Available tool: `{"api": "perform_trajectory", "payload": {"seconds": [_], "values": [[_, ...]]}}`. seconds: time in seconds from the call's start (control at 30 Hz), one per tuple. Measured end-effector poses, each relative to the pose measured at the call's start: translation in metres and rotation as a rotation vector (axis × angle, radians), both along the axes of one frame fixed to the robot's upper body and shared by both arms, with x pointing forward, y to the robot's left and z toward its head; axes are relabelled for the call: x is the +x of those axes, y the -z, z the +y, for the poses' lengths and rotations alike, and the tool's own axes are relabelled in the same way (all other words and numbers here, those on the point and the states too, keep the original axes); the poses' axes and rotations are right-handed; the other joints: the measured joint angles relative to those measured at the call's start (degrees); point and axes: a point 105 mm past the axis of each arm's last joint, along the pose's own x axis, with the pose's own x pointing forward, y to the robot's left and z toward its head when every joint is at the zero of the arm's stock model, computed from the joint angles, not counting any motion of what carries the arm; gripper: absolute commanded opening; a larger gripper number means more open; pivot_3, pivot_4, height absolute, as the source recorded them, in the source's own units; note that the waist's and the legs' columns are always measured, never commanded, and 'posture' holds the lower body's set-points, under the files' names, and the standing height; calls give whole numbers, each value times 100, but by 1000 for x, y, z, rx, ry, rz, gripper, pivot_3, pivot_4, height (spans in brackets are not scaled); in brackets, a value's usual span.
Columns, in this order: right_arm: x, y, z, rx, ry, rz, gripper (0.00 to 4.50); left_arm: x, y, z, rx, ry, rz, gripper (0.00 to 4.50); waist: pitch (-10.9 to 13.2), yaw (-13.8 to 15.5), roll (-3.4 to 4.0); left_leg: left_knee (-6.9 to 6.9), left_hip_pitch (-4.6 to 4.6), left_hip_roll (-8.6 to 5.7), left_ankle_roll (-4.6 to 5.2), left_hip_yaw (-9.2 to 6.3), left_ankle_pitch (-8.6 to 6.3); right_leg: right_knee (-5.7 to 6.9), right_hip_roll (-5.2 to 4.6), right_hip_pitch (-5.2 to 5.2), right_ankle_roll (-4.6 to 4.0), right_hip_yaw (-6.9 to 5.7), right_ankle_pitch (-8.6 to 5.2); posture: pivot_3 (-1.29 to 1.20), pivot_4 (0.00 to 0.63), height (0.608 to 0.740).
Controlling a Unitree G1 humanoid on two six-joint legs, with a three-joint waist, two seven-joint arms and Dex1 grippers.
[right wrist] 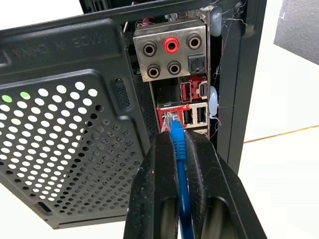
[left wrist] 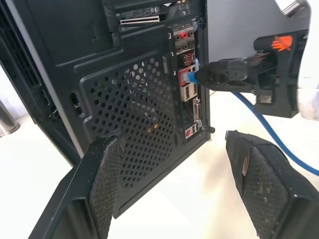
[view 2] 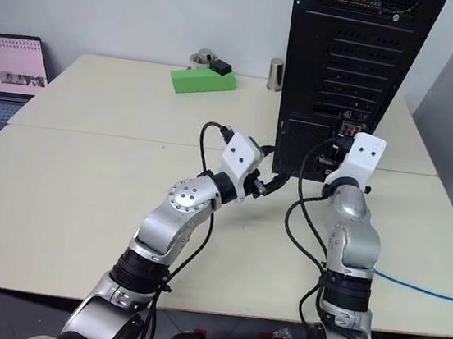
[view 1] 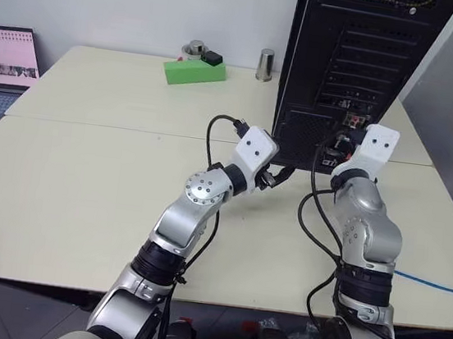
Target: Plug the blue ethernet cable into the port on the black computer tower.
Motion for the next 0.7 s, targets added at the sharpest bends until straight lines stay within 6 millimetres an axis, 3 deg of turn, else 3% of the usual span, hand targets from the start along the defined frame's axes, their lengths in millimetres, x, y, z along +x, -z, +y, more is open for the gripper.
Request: {"api": "perform_trajectory", "payload": {"seconds": [0.7], "values": [[8,2,6,-32,7,-18,0,1,0,1,-4,-6,5,3427,0,-44,0,0,3,1,0,3,0,1,1,0,0,6,0,0,150,740]]}}
